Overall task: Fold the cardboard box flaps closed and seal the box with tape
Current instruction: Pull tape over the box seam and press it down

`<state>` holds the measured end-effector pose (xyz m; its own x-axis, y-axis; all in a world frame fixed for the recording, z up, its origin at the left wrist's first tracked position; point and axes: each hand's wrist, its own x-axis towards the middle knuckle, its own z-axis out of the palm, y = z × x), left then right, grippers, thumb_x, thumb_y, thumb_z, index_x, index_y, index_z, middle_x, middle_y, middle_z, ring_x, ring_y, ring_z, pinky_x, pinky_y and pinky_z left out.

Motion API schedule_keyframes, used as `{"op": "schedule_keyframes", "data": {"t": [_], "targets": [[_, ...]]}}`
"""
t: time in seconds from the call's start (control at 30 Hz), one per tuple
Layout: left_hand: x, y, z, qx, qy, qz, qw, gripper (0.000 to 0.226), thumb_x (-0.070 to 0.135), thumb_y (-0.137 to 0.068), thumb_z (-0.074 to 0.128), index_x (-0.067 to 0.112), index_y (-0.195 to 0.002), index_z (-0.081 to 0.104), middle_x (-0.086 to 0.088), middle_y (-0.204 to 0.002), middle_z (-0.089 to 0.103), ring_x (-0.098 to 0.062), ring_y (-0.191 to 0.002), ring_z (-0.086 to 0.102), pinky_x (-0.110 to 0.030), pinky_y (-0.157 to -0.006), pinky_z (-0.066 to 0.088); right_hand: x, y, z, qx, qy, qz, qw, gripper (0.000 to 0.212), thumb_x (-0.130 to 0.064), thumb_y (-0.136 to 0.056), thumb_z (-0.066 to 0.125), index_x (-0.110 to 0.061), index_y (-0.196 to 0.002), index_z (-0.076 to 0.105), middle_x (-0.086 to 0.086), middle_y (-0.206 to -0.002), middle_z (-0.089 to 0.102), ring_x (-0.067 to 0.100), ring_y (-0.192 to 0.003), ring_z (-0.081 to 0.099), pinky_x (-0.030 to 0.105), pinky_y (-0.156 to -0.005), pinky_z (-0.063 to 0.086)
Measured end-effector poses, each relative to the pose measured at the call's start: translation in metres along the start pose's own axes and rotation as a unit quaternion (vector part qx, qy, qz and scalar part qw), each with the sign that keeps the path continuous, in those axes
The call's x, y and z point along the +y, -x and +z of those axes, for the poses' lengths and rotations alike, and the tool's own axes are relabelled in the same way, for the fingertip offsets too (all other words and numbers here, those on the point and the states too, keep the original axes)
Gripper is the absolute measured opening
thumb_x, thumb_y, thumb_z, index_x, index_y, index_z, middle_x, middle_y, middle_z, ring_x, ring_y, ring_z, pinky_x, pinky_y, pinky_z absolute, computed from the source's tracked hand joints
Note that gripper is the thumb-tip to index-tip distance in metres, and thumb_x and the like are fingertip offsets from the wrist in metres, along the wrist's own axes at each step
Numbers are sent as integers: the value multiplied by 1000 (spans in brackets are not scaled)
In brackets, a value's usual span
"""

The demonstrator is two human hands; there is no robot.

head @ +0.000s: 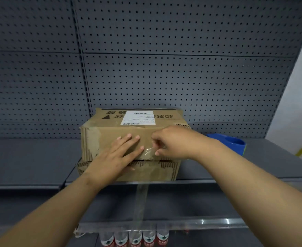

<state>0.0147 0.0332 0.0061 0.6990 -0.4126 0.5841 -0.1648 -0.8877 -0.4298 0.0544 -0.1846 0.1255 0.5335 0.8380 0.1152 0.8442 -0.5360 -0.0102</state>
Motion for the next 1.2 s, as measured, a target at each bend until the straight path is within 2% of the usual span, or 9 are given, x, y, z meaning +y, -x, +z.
{"op": "schedule_keyframes", "data": {"t": [0.07, 0.13, 0.23, 0.37, 0.47, 0.73, 0.83, 1.0, 1.2], "targets": [[-5, 6, 0, -6, -21, -5, 1000, 66, 51, -87, 37, 26, -145, 19, 3, -158, -3, -19, -144, 6, -40, -116, 11, -4, -6, 1, -1, 2, -2, 1000, 8, -21, -84, 62, -24, -80, 55, -10, -78, 55, 15, -82, 53, 30, -70, 43], [-9, 11, -1, -16, -46, -13, 999, 66, 55, -86, 36, 25, -144, 26, 1, -158, 4, -22, -142, 14, -44, -115, 12, -8, -10, 1, -6, -2, -3, 1000, 8, -20, -84, 63, -23, -80, 56, -12, -74, 54, 15, -81, 53, 30, -69, 43], [-15, 19, 1, -19, -63, -23, 998, 66, 55, -87, 35, 24, -144, 27, -2, -157, 11, -22, -145, 3, -44, -115, 12, -9, -11, -5, -18, -38, 8, 999, 8, -22, -83, 66, -20, -84, 58, -10, -79, 59, 15, -84, 56, 29, -71, 43], [-27, 27, 7, -24, -86, -26, 996, 69, 55, -87, 34, 25, -147, 19, -1, -157, 1, -21, -145, -2, -43, -115, 9, 0, -7, -14, -3, -101, 34, 994, 14, -28, -81, 70, -21, -80, 58, -4, -91, 66, 13, -88, 60, 28, -75, 46], [-33, 31, 10, -12, -93, -32, 995, 69, 57, -88, 32, 25, -148, 16, -1, -157, 1, -21, -145, -2, -43, -115, 11, 7, -3, -15, 26, -158, 56, 986, 15, -28, -81, 70, -22, -77, 57, -4, -84, 64, 11, -79, 58, 27, -73, 46], [-49, 41, 14, -4, -51, -23, 998, 57, 47, -96, 20, 21, -146, 20, 7, -157, -5, -14, -145, -3, -37, -116, 8, 5, -5, 2, 104, -381, 72, 916, 16, -15, -79, 72, -19, -74, 58, -7, -69, 56, 1, -61, 50, 16, -65, 43], [-57, 43, 11, -15, -45, 7, 999, 53, 41, -100, 9, 19, -147, 19, 6, -157, -3, -13, -144, -4, -35, -116, 6, 0, -6, 5, 101, -421, 56, 900, 19, -11, -76, 74, -18, -76, 56, -7, -71, 55, 3, -66, 51, 15, -66, 45], [-73, 42, 5, -26, -52, 53, 997, 51, 35, -100, 0, 20, -149, 6, 6, -156, -8, -12, -144, -8, -34, -116, 3, -18, -10, 3, 101, -399, 29, 911, 23, -10, -75, 75, -21, -74, 55, -8, -68, 56, 3, -64, 53, 19, -68, 46], [-78, 42, -2, -4, -35, 50, 998, 52, 39, -100, 0, 21, -149, 5, 9, -156, -8, -9, -144, -8, -33, -116, 2, -41, -13, -12, 92, -210, 4, 973, 31, -17, -81, 71, -35, -70, 49, -13, -75, 57, 4, -76, 56, 27, -81, 48]]}}
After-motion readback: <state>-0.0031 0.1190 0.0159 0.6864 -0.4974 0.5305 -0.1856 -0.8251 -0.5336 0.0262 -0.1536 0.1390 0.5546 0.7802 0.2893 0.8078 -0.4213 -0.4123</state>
